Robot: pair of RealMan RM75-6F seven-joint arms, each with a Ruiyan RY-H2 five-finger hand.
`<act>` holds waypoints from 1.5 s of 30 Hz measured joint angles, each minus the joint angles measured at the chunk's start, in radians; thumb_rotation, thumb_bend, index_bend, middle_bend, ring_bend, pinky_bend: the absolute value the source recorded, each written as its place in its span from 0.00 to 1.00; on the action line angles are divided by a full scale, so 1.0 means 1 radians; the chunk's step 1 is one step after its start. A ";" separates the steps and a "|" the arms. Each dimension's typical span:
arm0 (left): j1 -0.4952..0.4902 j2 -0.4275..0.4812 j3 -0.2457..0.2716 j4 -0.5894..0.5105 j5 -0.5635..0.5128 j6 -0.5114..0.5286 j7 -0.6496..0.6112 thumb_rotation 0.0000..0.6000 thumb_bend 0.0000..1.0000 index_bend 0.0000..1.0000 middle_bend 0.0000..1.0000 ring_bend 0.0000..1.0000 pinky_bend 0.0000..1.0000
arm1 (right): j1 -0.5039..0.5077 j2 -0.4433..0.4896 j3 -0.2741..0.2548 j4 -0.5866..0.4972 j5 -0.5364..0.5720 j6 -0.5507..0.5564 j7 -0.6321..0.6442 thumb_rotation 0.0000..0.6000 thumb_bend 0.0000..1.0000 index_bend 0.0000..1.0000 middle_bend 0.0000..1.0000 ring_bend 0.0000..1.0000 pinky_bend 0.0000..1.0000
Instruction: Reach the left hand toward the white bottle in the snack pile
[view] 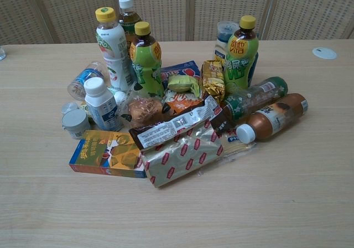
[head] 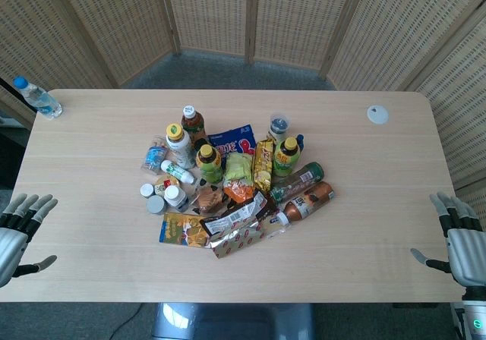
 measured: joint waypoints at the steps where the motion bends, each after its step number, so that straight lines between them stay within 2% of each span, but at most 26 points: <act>1: 0.000 -0.001 0.000 0.002 -0.001 -0.002 0.001 1.00 0.00 0.00 0.00 0.00 0.00 | 0.000 -0.001 0.000 0.001 0.000 -0.001 -0.001 0.89 0.00 0.00 0.00 0.00 0.00; 11: -0.012 -0.008 -0.003 0.013 -0.010 -0.024 0.003 1.00 0.00 0.00 0.00 0.00 0.00 | -0.001 0.001 -0.001 -0.003 -0.001 0.002 0.001 0.90 0.00 0.00 0.00 0.00 0.00; 18: -0.083 -0.061 -0.009 0.049 0.013 -0.117 0.020 1.00 0.00 0.00 0.00 0.00 0.00 | 0.000 -0.001 0.000 0.001 0.006 -0.005 0.003 0.89 0.00 0.00 0.00 0.00 0.00; 27: -0.222 -0.129 -0.062 0.023 0.037 -0.262 0.191 1.00 0.00 0.00 0.00 0.00 0.00 | 0.002 -0.003 0.002 0.007 0.013 -0.010 0.008 0.89 0.00 0.00 0.00 0.00 0.00; 36: -0.370 -0.258 -0.139 0.009 -0.087 -0.481 0.343 1.00 0.00 0.00 0.00 0.00 0.00 | 0.000 0.005 0.007 0.009 0.020 -0.009 0.027 0.89 0.00 0.00 0.00 0.00 0.00; 45: -0.450 -0.386 -0.183 0.044 -0.199 -0.558 0.437 1.00 0.00 0.00 0.00 0.00 0.00 | 0.002 0.004 0.009 0.014 0.026 -0.014 0.033 0.89 0.00 0.00 0.00 0.00 0.00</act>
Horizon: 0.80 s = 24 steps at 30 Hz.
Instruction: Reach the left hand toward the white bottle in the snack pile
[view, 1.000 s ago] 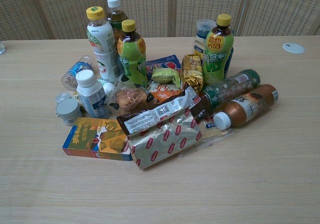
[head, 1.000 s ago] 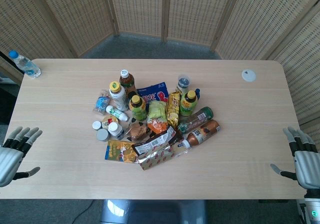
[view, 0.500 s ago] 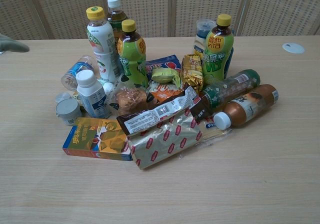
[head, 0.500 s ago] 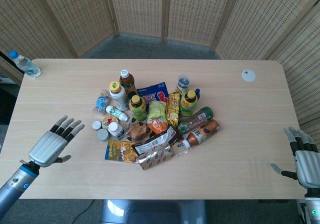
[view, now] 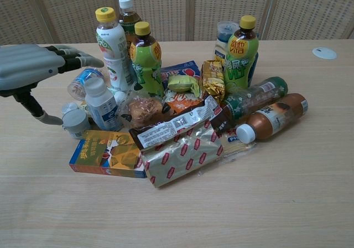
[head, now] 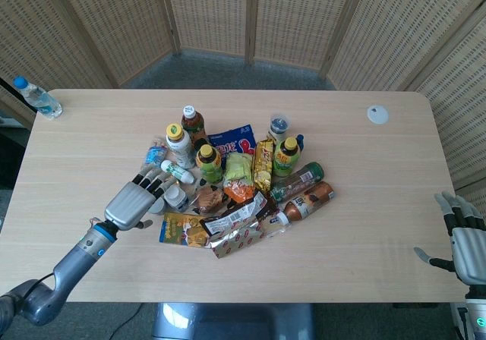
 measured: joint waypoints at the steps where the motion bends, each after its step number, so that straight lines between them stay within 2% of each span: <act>1: -0.004 -0.011 -0.001 0.006 -0.007 -0.002 0.006 1.00 0.00 0.00 0.00 0.00 0.00 | 0.000 0.000 0.000 0.000 0.001 0.000 0.002 0.89 0.00 0.00 0.00 0.00 0.00; 12: -0.051 -0.131 -0.011 0.081 -0.109 -0.032 0.070 1.00 0.00 0.02 0.00 0.00 0.00 | 0.000 0.003 0.005 0.004 0.009 -0.003 0.017 0.90 0.00 0.00 0.00 0.00 0.00; 15: -0.060 -0.158 -0.009 0.100 -0.112 -0.024 0.084 1.00 0.00 0.11 0.00 0.02 0.04 | -0.001 0.004 0.005 0.004 0.009 -0.002 0.020 0.90 0.00 0.00 0.00 0.00 0.00; 17: -0.064 -0.177 -0.011 0.117 -0.109 -0.010 0.085 1.00 0.00 0.24 0.13 0.17 0.22 | -0.001 0.005 0.005 0.004 0.009 -0.002 0.023 0.90 0.00 0.00 0.00 0.00 0.00; 19: -0.066 -0.202 -0.013 0.142 -0.098 0.019 0.081 1.00 0.00 0.41 0.44 0.42 0.47 | -0.001 0.005 0.007 0.004 0.010 -0.001 0.025 0.90 0.00 0.00 0.00 0.00 0.00; 20: -0.067 -0.214 -0.013 0.156 -0.091 0.034 0.077 1.00 0.00 0.49 0.57 0.52 0.55 | -0.001 0.006 0.007 0.004 0.011 -0.001 0.027 0.90 0.00 0.00 0.00 0.00 0.00; 22: -0.068 -0.242 -0.011 0.192 -0.073 0.066 0.071 1.00 0.00 0.59 0.69 0.63 0.63 | -0.002 0.007 0.008 0.006 0.013 -0.002 0.030 0.90 0.00 0.00 0.00 0.00 0.00; 24: -0.068 -0.269 -0.006 0.225 -0.061 0.089 0.068 1.00 0.00 0.65 0.74 0.68 0.66 | -0.001 0.007 0.008 0.007 0.014 -0.004 0.032 0.90 0.00 0.00 0.00 0.00 0.00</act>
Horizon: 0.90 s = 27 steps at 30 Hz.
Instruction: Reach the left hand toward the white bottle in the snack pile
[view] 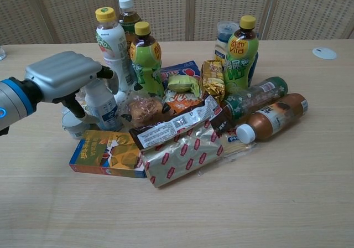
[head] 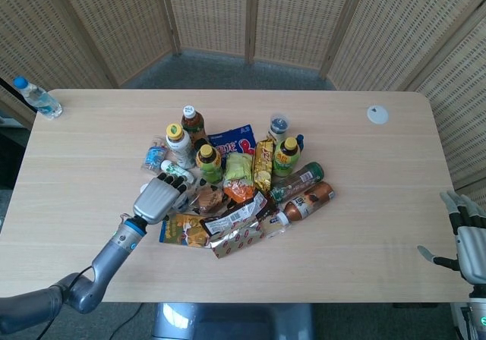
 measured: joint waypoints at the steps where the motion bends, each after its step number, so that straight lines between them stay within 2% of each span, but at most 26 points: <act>1: 0.000 -0.009 0.004 0.011 0.003 0.004 -0.001 1.00 0.00 0.66 0.76 0.69 0.67 | 0.000 0.000 0.000 0.000 0.000 -0.001 0.002 0.90 0.00 0.00 0.00 0.00 0.00; 7: 0.004 -0.011 0.018 0.020 0.014 0.031 -0.010 1.00 0.00 0.68 0.78 0.71 0.68 | -0.001 0.002 0.001 0.000 0.001 0.001 0.005 0.90 0.00 0.00 0.00 0.00 0.00; 14: 0.007 0.047 0.010 -0.049 0.027 0.067 -0.014 1.00 0.00 0.70 0.79 0.72 0.68 | -0.002 0.003 0.003 -0.002 0.003 0.003 0.008 0.89 0.00 0.00 0.00 0.00 0.00; 20: 0.011 0.136 -0.010 -0.182 0.036 0.104 -0.007 1.00 0.00 0.70 0.79 0.72 0.68 | -0.003 0.004 0.003 -0.005 0.002 0.005 0.005 0.90 0.00 0.00 0.00 0.00 0.00; 27: 0.017 0.291 -0.046 -0.411 0.054 0.151 0.015 1.00 0.00 0.71 0.80 0.73 0.72 | -0.004 0.003 0.000 -0.007 -0.002 0.006 0.002 0.92 0.00 0.00 0.00 0.00 0.00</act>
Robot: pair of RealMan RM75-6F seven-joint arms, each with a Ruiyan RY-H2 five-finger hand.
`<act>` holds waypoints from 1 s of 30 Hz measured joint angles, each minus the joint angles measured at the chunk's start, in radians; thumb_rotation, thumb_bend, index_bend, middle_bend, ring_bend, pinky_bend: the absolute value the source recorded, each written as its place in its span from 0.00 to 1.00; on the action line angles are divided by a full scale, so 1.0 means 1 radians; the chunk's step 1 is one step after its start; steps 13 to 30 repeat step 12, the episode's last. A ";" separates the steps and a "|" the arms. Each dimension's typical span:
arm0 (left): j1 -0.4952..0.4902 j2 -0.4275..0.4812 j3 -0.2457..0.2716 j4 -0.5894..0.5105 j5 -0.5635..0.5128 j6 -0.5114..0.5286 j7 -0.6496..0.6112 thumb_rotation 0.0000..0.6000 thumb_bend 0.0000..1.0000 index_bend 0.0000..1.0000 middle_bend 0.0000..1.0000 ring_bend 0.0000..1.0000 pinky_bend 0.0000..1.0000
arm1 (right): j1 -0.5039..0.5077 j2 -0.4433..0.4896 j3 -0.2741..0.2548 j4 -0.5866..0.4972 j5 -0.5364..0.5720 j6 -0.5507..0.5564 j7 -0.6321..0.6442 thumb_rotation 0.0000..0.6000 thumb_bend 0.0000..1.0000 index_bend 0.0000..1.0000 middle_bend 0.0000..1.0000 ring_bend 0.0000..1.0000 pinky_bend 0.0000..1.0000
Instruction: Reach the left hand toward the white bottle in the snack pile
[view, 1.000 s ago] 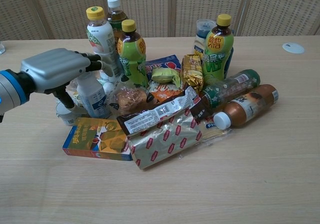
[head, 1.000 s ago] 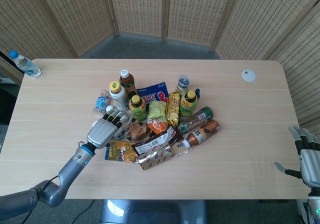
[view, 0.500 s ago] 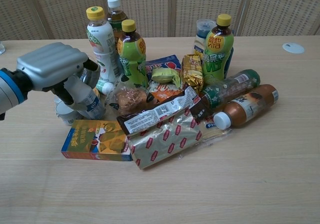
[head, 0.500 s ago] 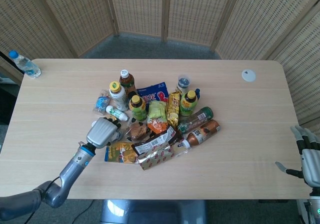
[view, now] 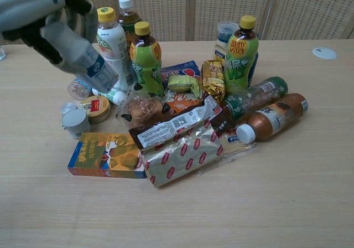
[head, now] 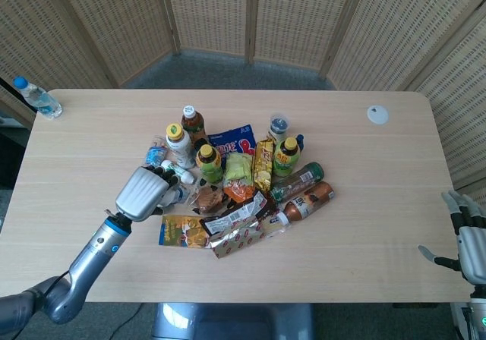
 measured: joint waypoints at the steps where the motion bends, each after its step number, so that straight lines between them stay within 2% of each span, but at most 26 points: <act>1: 0.001 0.022 -0.006 -0.030 0.005 0.008 0.004 1.00 0.00 0.71 0.81 0.74 0.72 | 0.000 0.000 -0.001 0.000 -0.001 0.000 -0.001 0.93 0.00 0.00 0.00 0.00 0.00; 6: 0.005 0.135 -0.050 -0.177 0.029 0.056 0.031 1.00 0.00 0.71 0.81 0.74 0.72 | 0.000 -0.001 -0.002 -0.002 -0.002 -0.001 -0.004 0.93 0.00 0.00 0.00 0.00 0.00; 12: 0.007 0.208 -0.097 -0.270 0.042 0.095 0.064 1.00 0.00 0.71 0.81 0.74 0.72 | 0.000 -0.002 -0.001 0.000 0.003 -0.003 -0.004 0.92 0.00 0.00 0.00 0.00 0.00; 30: 0.007 0.208 -0.097 -0.270 0.042 0.095 0.064 1.00 0.00 0.71 0.81 0.74 0.72 | 0.000 -0.002 -0.001 0.000 0.003 -0.003 -0.004 0.92 0.00 0.00 0.00 0.00 0.00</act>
